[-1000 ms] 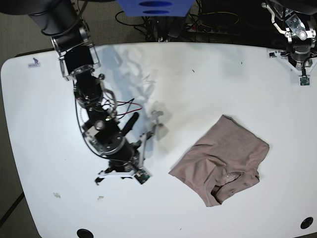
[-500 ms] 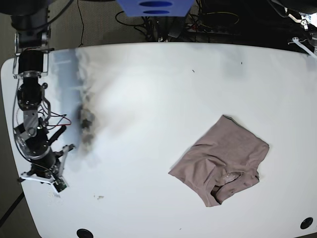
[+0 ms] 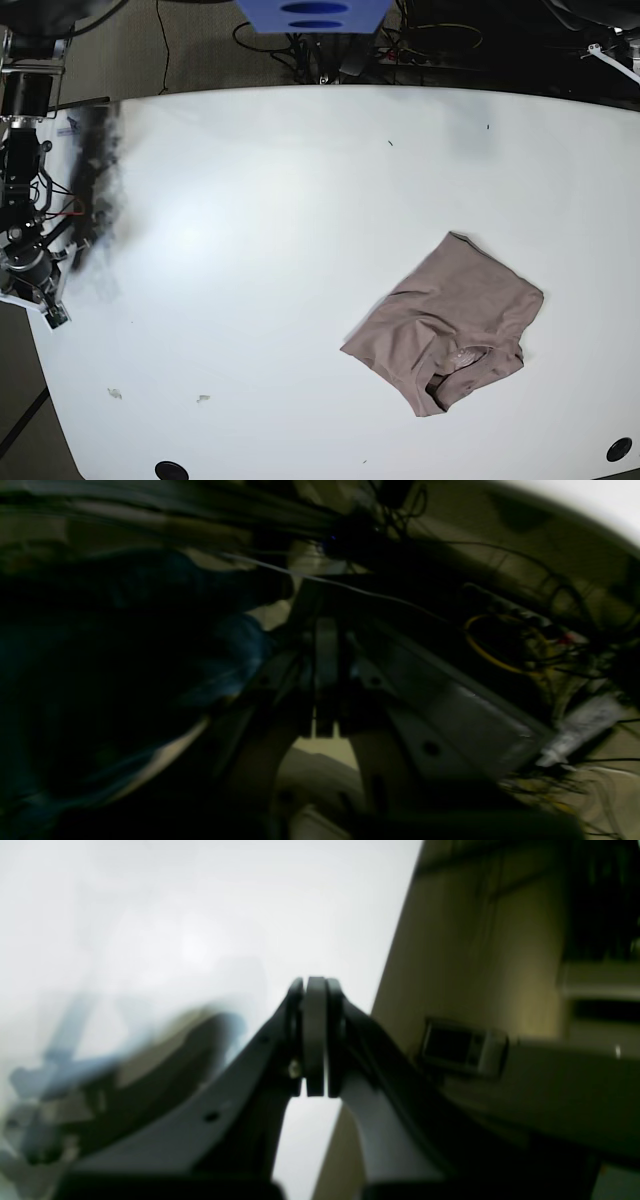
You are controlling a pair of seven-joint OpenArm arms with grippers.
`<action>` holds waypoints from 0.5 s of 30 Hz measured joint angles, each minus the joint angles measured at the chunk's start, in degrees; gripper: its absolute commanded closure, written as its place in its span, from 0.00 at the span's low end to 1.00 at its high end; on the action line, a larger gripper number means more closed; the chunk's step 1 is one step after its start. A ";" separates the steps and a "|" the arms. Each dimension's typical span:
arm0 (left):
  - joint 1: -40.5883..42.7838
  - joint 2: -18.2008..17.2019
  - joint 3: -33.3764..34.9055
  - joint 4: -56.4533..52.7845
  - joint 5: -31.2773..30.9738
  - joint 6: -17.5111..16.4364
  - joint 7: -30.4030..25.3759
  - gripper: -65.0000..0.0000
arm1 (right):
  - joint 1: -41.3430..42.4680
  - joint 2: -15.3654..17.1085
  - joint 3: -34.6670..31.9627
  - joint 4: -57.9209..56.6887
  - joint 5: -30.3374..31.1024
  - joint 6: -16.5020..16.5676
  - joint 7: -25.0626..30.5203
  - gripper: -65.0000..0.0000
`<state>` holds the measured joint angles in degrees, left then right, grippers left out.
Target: Fold the T-shirt properly
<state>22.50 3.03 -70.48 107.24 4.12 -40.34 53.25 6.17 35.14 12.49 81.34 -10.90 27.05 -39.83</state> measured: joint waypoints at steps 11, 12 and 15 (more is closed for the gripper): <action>0.31 0.39 -0.81 -9.05 1.03 0.02 -2.16 1.00 | -4.94 -0.39 12.22 -3.67 -17.70 0.44 5.49 1.00; 0.39 0.57 -0.76 -9.68 1.42 0.04 -3.67 1.00 | -5.35 -0.39 13.38 -3.67 -19.08 0.42 6.25 1.00; 0.39 1.53 -0.68 -11.74 3.37 0.13 -7.15 1.00 | -6.56 -0.22 18.84 -3.85 -25.35 0.66 7.65 1.00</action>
<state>22.90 4.56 -71.16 95.50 7.49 -40.21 46.11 -0.38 34.92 31.33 77.49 -36.25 27.70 -32.18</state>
